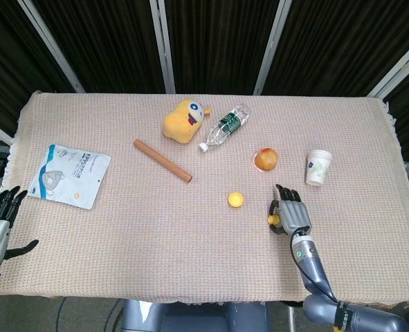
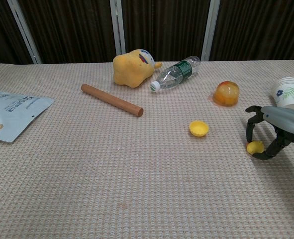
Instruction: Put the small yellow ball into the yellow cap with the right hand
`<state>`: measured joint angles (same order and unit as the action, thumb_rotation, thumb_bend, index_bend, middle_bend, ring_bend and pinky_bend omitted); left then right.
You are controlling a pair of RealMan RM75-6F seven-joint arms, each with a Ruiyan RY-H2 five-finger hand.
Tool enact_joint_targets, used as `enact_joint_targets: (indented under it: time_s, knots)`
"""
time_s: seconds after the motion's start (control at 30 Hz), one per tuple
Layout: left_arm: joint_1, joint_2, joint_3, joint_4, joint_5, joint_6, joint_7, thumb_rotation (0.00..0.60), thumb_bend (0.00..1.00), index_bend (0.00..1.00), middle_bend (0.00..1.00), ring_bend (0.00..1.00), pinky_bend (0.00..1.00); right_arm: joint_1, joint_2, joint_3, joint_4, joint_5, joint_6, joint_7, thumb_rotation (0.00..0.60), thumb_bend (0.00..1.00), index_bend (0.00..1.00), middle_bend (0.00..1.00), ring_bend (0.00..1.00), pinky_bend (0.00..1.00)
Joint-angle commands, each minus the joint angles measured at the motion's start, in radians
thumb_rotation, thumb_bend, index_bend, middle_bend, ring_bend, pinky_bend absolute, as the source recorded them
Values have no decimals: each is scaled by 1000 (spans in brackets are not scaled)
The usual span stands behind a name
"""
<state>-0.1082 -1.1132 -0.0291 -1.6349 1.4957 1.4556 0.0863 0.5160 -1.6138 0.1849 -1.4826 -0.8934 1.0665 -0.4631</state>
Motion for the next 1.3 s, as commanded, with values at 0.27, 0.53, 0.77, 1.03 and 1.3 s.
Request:
enact_joint_targets:
  time_s: [0.27, 0.53, 0.77, 1.03, 1.3]
  knots:
    - [0, 1, 0, -3, -4, -2, 2, 600, 0, 0, 0, 0, 93, -2, 4, -1, -2, -10, 8, 20, 600, 199, 523, 0, 0, 0]
    - [0, 1, 1, -3, -2, -1, 4, 600, 0, 0, 0, 0, 93, 0, 7, 4, -13, -16, 13, 33, 600, 200, 525, 0, 0, 0]
    - [-1, -2, -1, -3, 5, 5, 5, 600, 0, 0, 0, 0, 93, 18, 24, 31, -49, -56, 31, 44, 600, 199, 526, 0, 0, 0]
    - [2, -2, 0, 5, 9, 11, -7, 600, 0, 0, 0, 0, 93, 76, 16, 66, -82, -57, 34, -27, 600, 199, 532, 0, 0, 0]
    - [4, 5, 8, 17, 32, 18, -30, 600, 0, 0, 0, 0, 94, 133, -41, 73, -69, -24, 16, -91, 600, 200, 532, 0, 0, 0]
